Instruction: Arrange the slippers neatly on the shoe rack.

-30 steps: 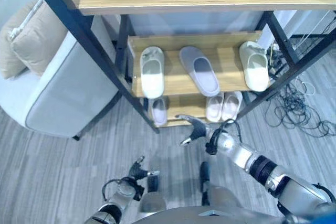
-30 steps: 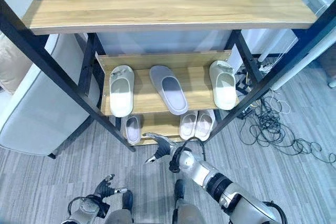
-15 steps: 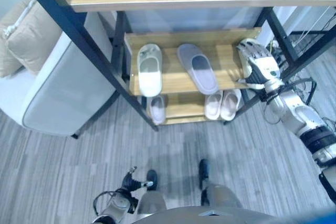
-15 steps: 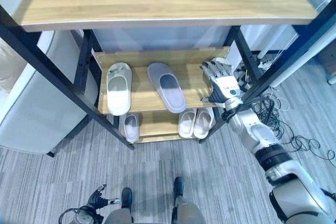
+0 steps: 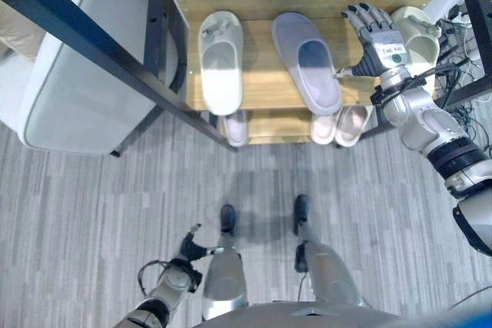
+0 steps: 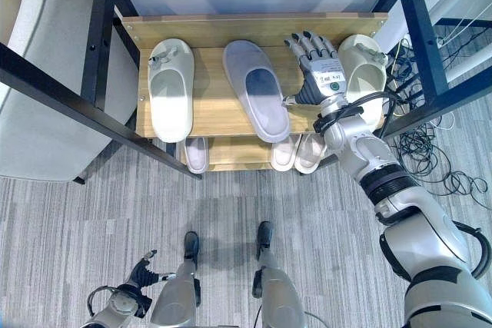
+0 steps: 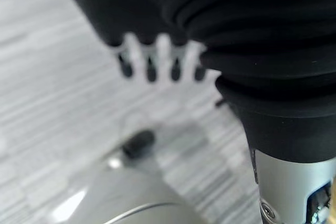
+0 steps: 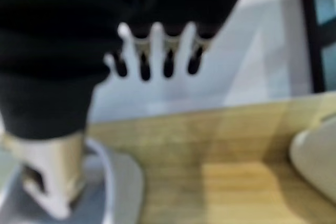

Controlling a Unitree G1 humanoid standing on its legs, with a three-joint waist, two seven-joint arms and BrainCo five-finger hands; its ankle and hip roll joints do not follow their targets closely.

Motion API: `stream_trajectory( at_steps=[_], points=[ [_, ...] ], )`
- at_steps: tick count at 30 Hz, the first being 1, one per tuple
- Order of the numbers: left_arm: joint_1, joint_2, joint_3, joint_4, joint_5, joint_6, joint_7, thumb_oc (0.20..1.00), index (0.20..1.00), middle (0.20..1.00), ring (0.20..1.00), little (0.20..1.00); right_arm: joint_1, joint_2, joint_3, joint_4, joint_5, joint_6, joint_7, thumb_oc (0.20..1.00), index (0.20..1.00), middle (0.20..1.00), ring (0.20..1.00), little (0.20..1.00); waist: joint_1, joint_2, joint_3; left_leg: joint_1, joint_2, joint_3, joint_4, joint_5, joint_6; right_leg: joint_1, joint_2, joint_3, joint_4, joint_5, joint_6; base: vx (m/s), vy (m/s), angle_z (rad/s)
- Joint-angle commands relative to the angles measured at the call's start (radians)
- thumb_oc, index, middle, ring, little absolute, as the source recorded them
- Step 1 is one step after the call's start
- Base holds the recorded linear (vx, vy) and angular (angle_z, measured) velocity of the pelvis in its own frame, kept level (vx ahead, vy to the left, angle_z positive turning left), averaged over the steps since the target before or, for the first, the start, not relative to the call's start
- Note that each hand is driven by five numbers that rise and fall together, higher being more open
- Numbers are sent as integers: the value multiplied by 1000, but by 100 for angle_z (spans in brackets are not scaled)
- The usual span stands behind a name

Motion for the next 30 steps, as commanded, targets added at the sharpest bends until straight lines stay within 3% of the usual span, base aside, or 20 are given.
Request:
stream_trajectory(
  at_steps=[1, 3, 12, 30],
  points=[
    [-34, 18, -111, 16, 9, -23, 20, 1000, 1000, 1000, 1000, 1000, -102, -31, -56, 69, 104, -30, -42, 1000, 1000, 1000, 1000, 1000, 23, 38, -33, -80, 11, -52, 12, 38, 19, -114, -72, 34, 297, -239, 93, 29, 15, 4],
    [-43, 25, -126, 11, -3, -25, 27, 1000, 1000, 1000, 1000, 1000, -122, -18, -98, 134, 238, -52, -50, 1000, 1000, 1000, 1000, 1000, 38, 38, -26, -105, 5, -61, 12, 42, 18, -125, -77, 28, 284, -225, 97, 39, 17, 6],
    [-44, 41, -137, -7, -29, -26, 29, 1000, 1000, 1000, 1000, 1000, -159, -31, -124, 263, 461, -109, 2, 1000, 1000, 1000, 1000, 1000, 69, 40, -7, -147, -10, -80, 18, 44, 19, -154, -90, 12, 285, -220, 101, 15, 10, 6],
    [-9, 55, -95, -9, -22, -29, 44, 1000, 1000, 1000, 1000, 1000, -154, -71, -150, 137, 393, -115, -72, 1000, 1000, 1000, 1000, 1000, 102, 14, 28, -185, -20, -109, 21, 46, 13, -153, -99, -19, 263, -214, 104, 11, -5, 8]
  ],
)
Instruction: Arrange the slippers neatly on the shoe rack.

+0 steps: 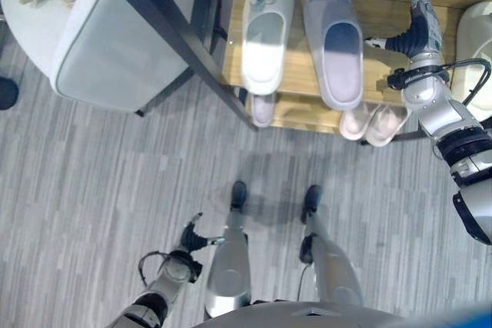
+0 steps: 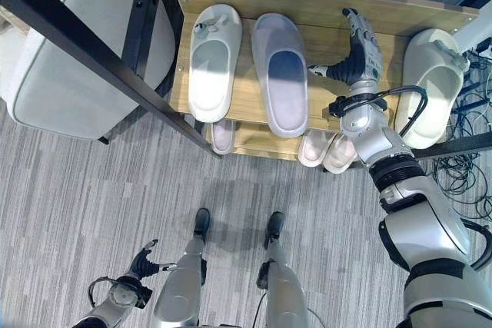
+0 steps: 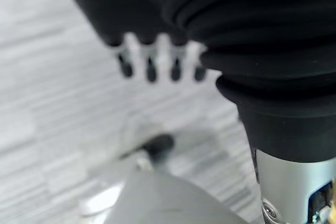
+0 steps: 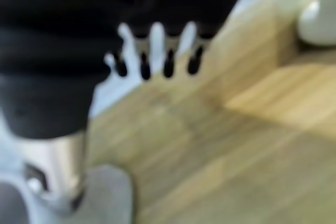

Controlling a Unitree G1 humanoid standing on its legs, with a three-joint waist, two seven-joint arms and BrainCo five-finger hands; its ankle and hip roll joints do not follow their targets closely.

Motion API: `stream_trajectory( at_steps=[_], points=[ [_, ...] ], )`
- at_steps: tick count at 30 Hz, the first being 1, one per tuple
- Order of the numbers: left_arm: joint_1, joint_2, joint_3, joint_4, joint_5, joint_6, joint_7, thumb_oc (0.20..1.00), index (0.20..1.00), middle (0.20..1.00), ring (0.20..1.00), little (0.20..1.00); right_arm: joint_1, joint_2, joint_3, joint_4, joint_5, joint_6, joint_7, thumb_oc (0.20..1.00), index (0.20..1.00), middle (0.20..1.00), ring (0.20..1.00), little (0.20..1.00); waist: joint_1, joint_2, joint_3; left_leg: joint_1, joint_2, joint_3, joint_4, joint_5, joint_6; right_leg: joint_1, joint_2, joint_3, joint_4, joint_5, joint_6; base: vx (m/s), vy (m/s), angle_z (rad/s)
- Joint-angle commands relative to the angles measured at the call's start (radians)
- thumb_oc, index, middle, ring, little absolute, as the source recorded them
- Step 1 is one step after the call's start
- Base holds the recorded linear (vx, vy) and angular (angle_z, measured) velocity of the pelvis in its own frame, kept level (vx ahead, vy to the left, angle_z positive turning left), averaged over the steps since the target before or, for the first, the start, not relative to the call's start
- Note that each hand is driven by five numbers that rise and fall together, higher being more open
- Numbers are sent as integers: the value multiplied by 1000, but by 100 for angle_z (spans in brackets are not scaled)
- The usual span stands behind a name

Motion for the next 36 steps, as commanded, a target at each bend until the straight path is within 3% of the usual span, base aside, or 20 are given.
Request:
stream_trajectory(
  at_steps=[1, 12, 23, 36],
  points=[
    [-9, 29, -68, 23, 1, -10, 26, 1000, 1000, 1000, 1000, 1000, -88, -74, -76, -25, -26, -28, -51, 1000, 1000, 1000, 1000, 1000, 9, 15, 17, -26, 1, -27, -7, 22, 9, -53, -76, 44, 263, -224, 111, 0, 0, 0],
    [-15, 36, -60, 2, 19, -7, 30, 1000, 1000, 1000, 1000, 1000, -26, -117, -103, -111, -91, -20, -67, 1000, 1000, 1000, 1000, 1000, 0, -7, 35, -19, -3, -32, 15, 5, 11, -22, -85, 35, 248, -220, 117, 0, 0, 0],
    [-63, 35, -39, 69, 22, 12, 34, 1000, 1000, 1000, 1000, 1000, -12, -75, -123, -196, -114, -19, -84, 1000, 1000, 1000, 1000, 1000, -5, -41, 27, -6, 4, -33, 19, -4, 11, 3, -81, 32, 234, -220, 116, 6, 2, 5],
    [-92, 47, -48, 75, -14, 14, 37, 1000, 1000, 1000, 1000, 1000, -87, -5, -20, -22, -18, -16, -8, 1000, 1000, 1000, 1000, 1000, 14, -53, 38, -17, 4, -40, 4, 8, 9, 5, -78, 22, 213, -209, 118, 1, 2, 1]
  ],
)
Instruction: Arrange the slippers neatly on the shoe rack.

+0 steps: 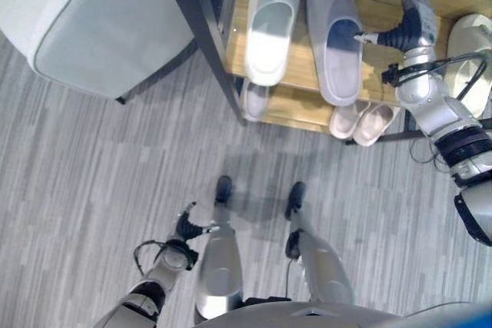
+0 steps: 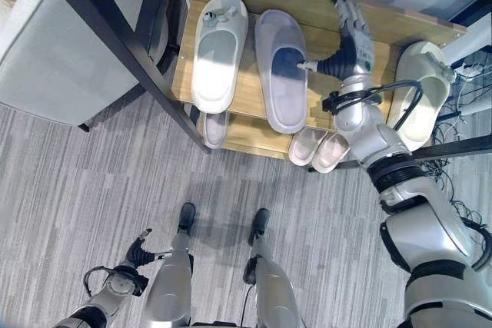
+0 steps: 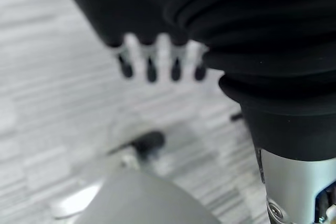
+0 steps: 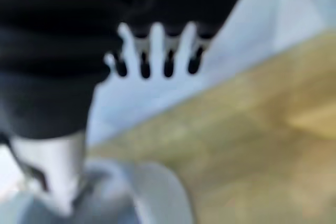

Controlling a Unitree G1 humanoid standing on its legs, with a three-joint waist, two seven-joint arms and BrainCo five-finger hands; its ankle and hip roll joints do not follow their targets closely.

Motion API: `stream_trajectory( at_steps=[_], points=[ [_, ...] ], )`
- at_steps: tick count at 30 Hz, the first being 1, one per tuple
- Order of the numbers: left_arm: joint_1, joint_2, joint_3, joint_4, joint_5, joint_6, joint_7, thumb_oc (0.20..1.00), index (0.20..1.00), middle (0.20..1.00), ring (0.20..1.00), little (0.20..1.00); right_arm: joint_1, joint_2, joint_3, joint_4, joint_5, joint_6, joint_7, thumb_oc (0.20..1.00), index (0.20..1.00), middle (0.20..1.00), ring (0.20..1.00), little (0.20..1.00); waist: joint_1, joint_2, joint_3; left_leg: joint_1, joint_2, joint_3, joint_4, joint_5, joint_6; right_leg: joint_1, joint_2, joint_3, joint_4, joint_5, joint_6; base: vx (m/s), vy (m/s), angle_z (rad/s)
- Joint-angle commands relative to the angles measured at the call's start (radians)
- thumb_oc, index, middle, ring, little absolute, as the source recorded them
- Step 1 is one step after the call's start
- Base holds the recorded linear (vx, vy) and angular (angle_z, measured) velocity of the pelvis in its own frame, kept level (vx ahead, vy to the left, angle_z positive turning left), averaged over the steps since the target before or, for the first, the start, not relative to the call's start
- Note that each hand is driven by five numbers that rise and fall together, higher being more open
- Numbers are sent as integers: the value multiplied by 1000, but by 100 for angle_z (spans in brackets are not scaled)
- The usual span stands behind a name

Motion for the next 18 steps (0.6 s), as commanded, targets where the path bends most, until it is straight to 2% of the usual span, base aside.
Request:
stream_trajectory(
  at_steps=[1, 13, 14, 15, 18],
  points=[
    [-36, 22, -62, 66, -25, -4, 18, 1000, 1000, 1000, 1000, 1000, -96, -33, -24, 38, 64, -20, 7, 1000, 1000, 1000, 1000, 1000, 23, 36, 0, -25, 4, -14, -20, -1, 13, -31, -76, 48, 213, -217, 118, 9, 0, 5],
    [-32, 33, -72, 36, -60, -14, 23, 1000, 1000, 1000, 1000, 1000, -137, -38, -30, 178, 158, -28, 20, 1000, 1000, 1000, 1000, 1000, 44, 38, 9, -48, -4, -36, -41, 12, 9, -48, -78, 24, 208, -210, 123, 2, 1, 6],
    [-33, 34, -76, 35, -61, -14, 24, 1000, 1000, 1000, 1000, 1000, -144, -35, -33, 203, 171, -28, 21, 398, 398, 398, 398, 398, 47, 38, 11, -50, -4, -36, -41, 13, 9, -49, -77, 25, 207, -209, 123, -24, -4, 5],
    [-33, 36, -79, 33, -61, -15, 23, 1000, 1000, 1000, 1000, 1000, -155, -37, -29, 223, 175, -27, 22, 200, 200, 200, 200, 200, 50, 37, 12, -51, -4, -36, -41, 13, 9, -51, -76, 24, 206, -208, 123, -27, 3, 10],
    [-29, 35, -79, 33, -63, -15, 23, 1000, 1000, 1000, 1000, 1000, -173, -45, -22, 267, 184, -21, 25, 200, 200, 200, 200, 200, 54, 38, 14, -55, -4, -36, -40, 15, 8, -50, -76, 22, 201, -205, 123, -21, 11, 11]
  ],
)
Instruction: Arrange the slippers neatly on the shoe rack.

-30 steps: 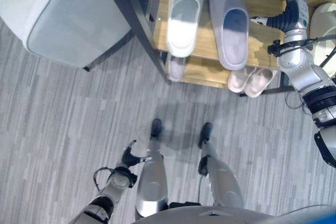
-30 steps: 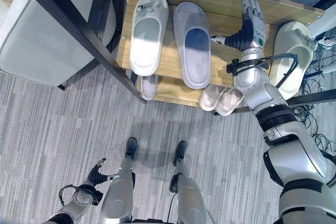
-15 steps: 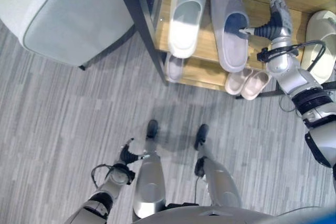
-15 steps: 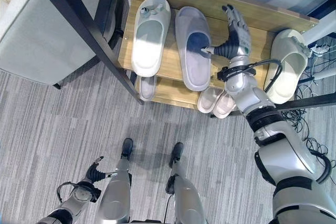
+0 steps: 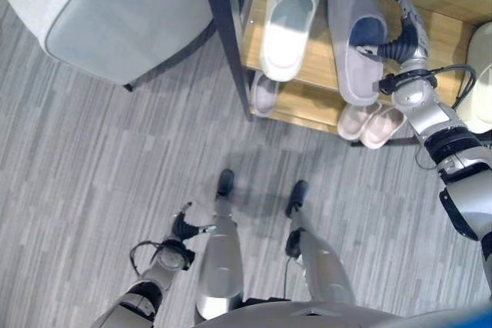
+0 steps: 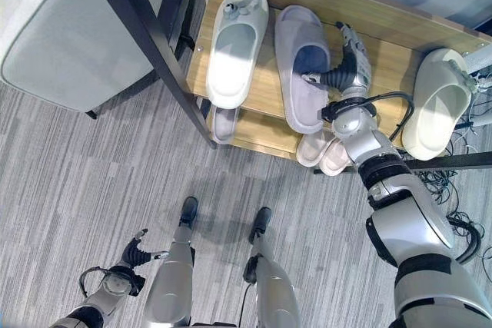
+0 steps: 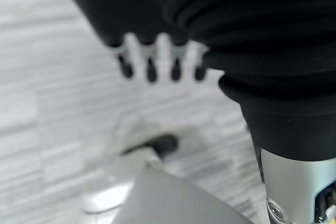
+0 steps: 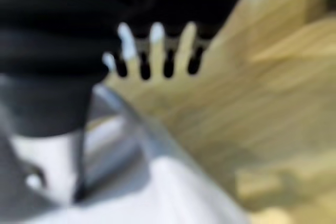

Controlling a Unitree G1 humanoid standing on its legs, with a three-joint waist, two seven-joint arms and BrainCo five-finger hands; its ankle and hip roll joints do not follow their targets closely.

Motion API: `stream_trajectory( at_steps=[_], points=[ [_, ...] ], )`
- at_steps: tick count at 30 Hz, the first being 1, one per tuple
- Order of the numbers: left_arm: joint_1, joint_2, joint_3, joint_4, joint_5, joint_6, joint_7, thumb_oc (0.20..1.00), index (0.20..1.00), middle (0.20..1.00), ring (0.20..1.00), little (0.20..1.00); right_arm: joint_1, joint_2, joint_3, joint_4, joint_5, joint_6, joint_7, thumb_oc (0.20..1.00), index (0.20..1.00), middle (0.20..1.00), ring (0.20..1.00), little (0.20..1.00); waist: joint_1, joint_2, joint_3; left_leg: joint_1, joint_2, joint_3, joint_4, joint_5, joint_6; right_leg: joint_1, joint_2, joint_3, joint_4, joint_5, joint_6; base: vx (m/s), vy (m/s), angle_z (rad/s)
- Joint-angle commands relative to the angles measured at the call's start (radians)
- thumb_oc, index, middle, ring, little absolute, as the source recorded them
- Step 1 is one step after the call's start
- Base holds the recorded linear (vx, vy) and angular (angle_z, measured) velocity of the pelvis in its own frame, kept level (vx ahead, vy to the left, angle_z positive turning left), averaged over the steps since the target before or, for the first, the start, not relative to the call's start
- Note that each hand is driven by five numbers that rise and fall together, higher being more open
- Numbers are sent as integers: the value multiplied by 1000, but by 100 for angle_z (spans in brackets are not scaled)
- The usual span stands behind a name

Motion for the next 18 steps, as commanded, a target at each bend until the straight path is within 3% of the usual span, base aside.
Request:
stream_trajectory(
  at_steps=[1, 7, 18],
  points=[
    [-30, 17, -71, 34, -24, -13, 21, 1000, 1000, 1000, 1000, 1000, -125, -87, -21, 45, 36, -7, -18, 200, 200, 200, 200, 200, 23, 37, 27, 44, 2, 11, -113, 27, 11, -12, -75, 64, 201, -209, 126, -14, 12, 7],
    [-26, 8, -66, 53, -24, -6, 19, 1000, 1000, 1000, 1000, 1000, -91, -86, -49, 27, 55, -9, -25, 200, 200, 200, 200, 200, 22, 39, 25, 48, -2, 7, -113, 26, 10, -2, -75, 60, 194, -208, 127, -6, 7, 0],
    [-22, -22, -28, 71, -1, 12, 13, 1000, 1000, 1000, 1000, 1000, 111, -96, -202, -221, -25, -19, -96, 200, 200, 200, 200, 200, -12, 44, 13, 67, -7, 30, -106, 12, 13, 18, -83, 69, 184, -197, 131, -19, 12, -1]
  ],
)
